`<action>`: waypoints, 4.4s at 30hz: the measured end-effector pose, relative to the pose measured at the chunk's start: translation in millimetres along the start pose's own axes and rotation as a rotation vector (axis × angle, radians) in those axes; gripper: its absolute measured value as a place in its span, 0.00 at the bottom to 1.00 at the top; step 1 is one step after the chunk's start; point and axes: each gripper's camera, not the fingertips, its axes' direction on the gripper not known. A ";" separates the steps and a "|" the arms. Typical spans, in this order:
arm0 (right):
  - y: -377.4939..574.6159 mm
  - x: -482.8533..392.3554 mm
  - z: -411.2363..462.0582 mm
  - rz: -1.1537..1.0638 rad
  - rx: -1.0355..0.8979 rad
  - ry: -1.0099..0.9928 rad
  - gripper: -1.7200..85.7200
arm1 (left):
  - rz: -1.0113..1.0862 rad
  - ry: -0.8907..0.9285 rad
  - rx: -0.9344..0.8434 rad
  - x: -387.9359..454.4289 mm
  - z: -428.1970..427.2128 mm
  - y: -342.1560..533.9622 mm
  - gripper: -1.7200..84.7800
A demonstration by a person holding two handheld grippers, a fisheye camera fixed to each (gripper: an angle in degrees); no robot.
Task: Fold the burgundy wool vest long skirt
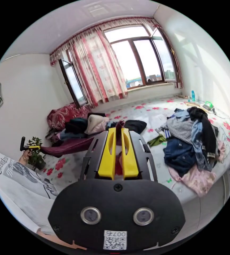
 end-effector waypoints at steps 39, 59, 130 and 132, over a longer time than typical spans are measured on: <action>195.3 -87.1 194.1 0.198 -0.494 -0.068 0.02 | -0.280 0.380 -0.143 0.6 264.9 186.1 0.11; 193.3 -133.2 272.1 -0.003 -0.645 -0.125 0.02 | -1.214 0.687 0.086 -238.6 296.6 432.4 0.09; 154.7 -167.1 437.2 0.047 -0.842 -0.105 0.02 | -0.422 0.547 0.085 -155.5 470.6 203.5 0.12; 154.8 -169.4 446.3 0.054 -0.863 -0.113 0.02 | -0.262 0.563 0.045 -97.1 479.0 184.2 0.13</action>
